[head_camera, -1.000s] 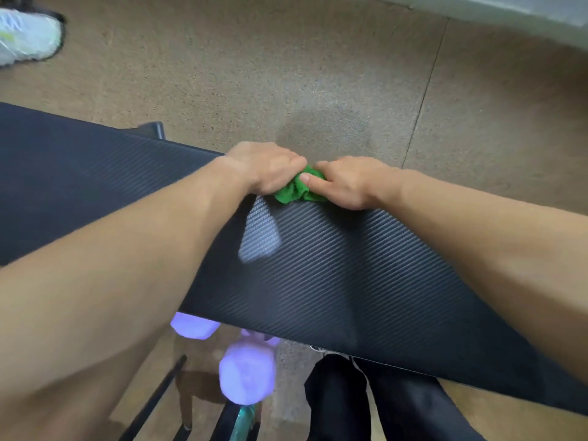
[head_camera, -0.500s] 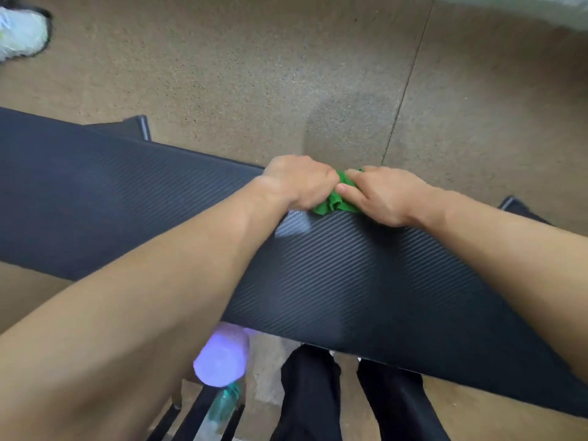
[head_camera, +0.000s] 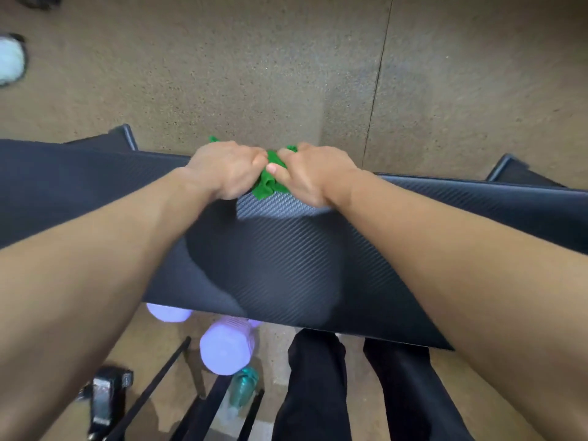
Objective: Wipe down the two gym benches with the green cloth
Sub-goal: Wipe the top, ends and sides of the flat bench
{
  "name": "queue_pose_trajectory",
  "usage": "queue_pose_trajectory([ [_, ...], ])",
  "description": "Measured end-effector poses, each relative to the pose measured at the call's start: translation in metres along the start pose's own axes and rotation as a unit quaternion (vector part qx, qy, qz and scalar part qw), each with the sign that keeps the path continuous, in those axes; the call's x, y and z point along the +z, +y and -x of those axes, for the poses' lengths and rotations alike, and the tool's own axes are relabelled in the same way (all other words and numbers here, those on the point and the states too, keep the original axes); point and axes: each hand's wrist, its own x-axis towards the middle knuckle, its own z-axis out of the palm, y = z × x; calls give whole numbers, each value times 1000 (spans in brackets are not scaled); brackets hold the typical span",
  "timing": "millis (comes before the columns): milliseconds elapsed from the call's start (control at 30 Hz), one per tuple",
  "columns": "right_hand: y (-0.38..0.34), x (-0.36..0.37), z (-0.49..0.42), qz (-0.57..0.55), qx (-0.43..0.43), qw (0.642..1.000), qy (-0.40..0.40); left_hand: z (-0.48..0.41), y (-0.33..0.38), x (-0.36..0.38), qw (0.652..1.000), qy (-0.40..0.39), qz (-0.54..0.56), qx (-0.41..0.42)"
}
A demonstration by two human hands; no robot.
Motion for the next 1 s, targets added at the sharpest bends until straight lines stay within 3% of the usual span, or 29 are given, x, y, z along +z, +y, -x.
queue_pose_trajectory([
  [300, 145, 2, 121, 33, 52, 997, 39, -51, 181, -24, 996, 44, -10, 75],
  [467, 130, 3, 110, 105, 60, 990, 70, -49, 149, -16, 993, 41, 31, 106],
  [700, 79, 16, 62, 56, 47, 992, 105, -29, 87, -7, 997, 22, 42, 55],
  [833, 121, 18, 88, 39, 10, 991, 131, -39, 135, -12, 999, 21, 16, 42],
  [1000, 220, 18, 163, 45, 40, 989, 133, -74, 256, -32, 996, 10, 8, 92],
])
